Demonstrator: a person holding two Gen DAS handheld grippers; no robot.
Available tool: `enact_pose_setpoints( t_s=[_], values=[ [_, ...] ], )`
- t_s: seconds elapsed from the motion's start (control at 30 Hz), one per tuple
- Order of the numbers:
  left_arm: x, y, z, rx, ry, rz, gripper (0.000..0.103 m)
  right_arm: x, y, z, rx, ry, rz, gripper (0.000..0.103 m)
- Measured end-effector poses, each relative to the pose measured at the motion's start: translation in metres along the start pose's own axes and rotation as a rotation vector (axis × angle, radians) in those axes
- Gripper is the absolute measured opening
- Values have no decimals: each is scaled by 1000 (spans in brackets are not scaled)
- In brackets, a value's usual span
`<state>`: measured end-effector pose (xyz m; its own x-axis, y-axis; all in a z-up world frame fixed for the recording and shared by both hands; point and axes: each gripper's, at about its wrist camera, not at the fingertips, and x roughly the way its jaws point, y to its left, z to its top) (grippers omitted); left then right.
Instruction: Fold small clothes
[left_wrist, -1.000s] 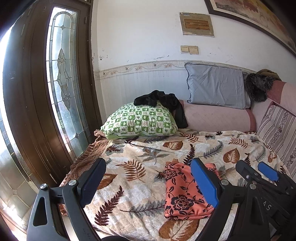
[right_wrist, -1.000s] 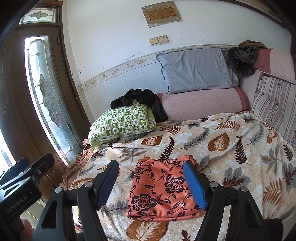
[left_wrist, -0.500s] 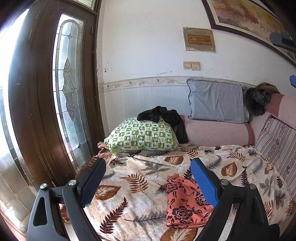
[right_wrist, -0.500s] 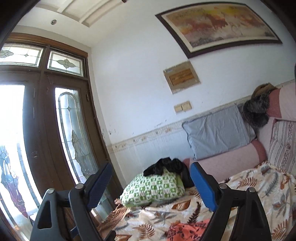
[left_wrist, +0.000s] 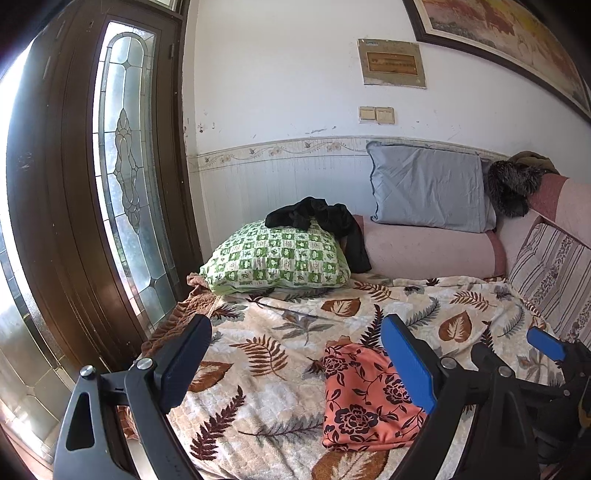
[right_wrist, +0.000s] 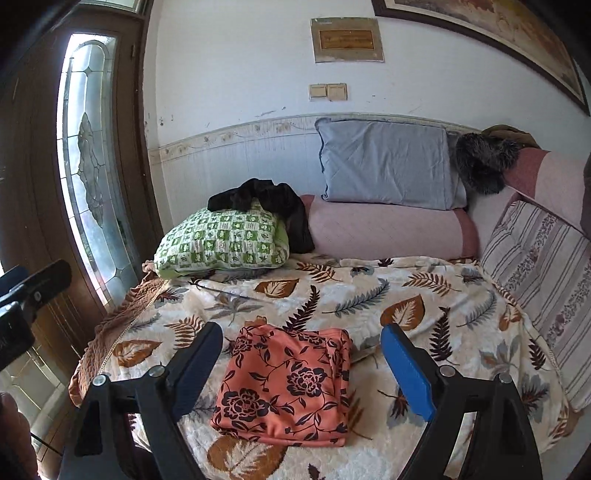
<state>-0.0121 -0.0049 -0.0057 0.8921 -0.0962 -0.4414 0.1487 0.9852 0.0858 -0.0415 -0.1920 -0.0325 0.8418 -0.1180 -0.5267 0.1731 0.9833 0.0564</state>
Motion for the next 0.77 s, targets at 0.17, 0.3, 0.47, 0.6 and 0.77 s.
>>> enact_pose_setpoints(
  t_s=[0.17, 0.3, 0.47, 0.6, 0.77],
  values=[
    [16, -14, 0, 22, 22, -13, 93, 13, 5, -5, -22, 2, 15, 90],
    [26, -21, -1, 21, 37, -29, 93, 22, 7, -9, -31, 17, 15, 90],
    [36, -26, -5, 27, 57, -37, 93, 23, 0, -6, -6, -20, -8, 90],
    [44, -24, -6, 19, 67, -41, 93, 30, -3, -5, 10, -14, -11, 90],
    [64, -18, -11, -13, 95, -67, 93, 48, -6, -8, 29, 21, 6, 90]
  ],
)
